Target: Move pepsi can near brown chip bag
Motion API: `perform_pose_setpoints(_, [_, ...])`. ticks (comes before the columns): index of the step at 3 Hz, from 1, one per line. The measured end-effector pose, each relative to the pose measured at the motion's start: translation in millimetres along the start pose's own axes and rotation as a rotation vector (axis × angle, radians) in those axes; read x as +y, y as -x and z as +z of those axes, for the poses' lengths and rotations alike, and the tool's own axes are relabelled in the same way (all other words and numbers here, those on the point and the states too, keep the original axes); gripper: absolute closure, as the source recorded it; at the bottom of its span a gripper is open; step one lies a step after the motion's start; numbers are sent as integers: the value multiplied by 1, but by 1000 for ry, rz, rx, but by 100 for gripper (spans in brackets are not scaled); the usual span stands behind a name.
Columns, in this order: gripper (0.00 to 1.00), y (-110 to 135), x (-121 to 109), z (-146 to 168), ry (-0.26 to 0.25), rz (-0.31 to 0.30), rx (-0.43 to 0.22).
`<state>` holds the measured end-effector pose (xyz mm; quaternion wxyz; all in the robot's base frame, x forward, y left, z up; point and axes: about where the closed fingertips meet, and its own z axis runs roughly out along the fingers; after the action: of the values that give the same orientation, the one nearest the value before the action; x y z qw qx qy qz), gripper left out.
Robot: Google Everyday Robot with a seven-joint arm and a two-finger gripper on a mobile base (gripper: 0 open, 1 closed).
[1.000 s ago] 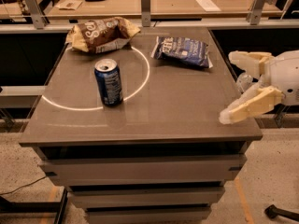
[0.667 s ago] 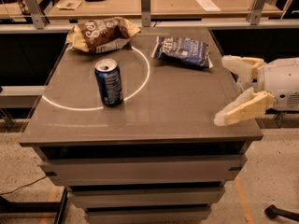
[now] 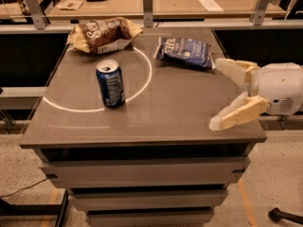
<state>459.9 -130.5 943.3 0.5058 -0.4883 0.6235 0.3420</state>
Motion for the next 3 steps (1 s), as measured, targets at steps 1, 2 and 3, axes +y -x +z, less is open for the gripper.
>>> perform_pose_setpoints(1, [0,5,15,28,4,3,-34])
perform_pose_setpoints(2, [0,7,42,80,39,-8,-52])
perform_pose_setpoints(3, [0,1,62,123,53,-8,-27])
